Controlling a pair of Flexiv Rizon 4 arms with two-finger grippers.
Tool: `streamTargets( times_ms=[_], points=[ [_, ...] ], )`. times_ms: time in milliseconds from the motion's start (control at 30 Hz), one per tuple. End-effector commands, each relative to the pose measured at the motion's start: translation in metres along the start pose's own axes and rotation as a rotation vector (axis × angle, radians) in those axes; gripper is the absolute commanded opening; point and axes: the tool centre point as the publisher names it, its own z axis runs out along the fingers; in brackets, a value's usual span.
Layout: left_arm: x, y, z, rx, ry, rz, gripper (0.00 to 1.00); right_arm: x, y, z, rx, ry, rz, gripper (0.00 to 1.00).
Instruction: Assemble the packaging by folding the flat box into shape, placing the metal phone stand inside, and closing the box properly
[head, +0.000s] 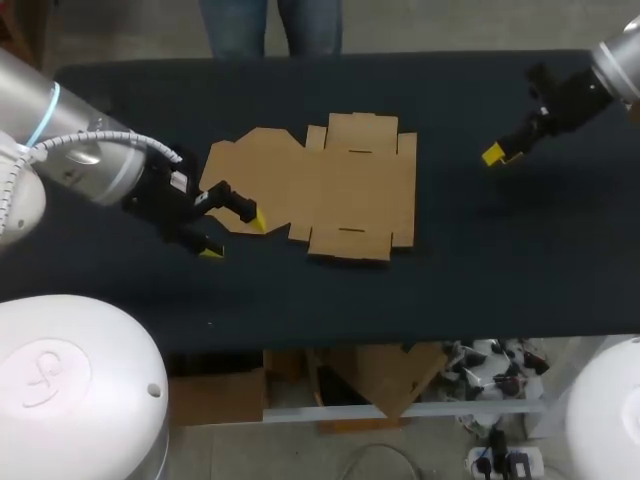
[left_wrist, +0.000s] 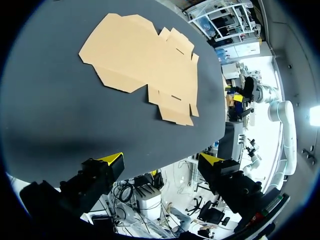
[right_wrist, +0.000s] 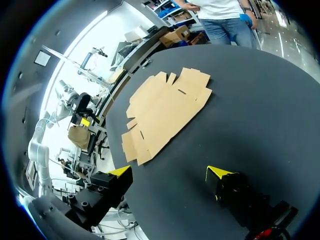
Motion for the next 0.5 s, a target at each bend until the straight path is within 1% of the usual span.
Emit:
streamTargets(
  times_ms=[33, 233, 367, 500],
  points=[
    [0.003, -0.002, 0.006, -0.005, -0.007, -0.004, 1.00, 0.001, 0.014, 0.006, 0.032, 0.004, -0.010, 1.00],
    [0.008, 0.006, 0.018, -0.006, -0.004, -0.031, 1.00, 0.002, 0.017, 0.011, 0.046, -0.011, -0.009, 1.00],
    [0.010, 0.012, 0.033, -0.038, 0.018, -0.055, 1.00, 0.005, 0.009, 0.013, 0.029, -0.015, -0.005, 1.00],
    [0.009, 0.017, 0.043, -0.044, 0.059, -0.084, 1.00, 0.007, 0.000, 0.012, 0.002, -0.022, 0.007, 1.00]
  ],
)
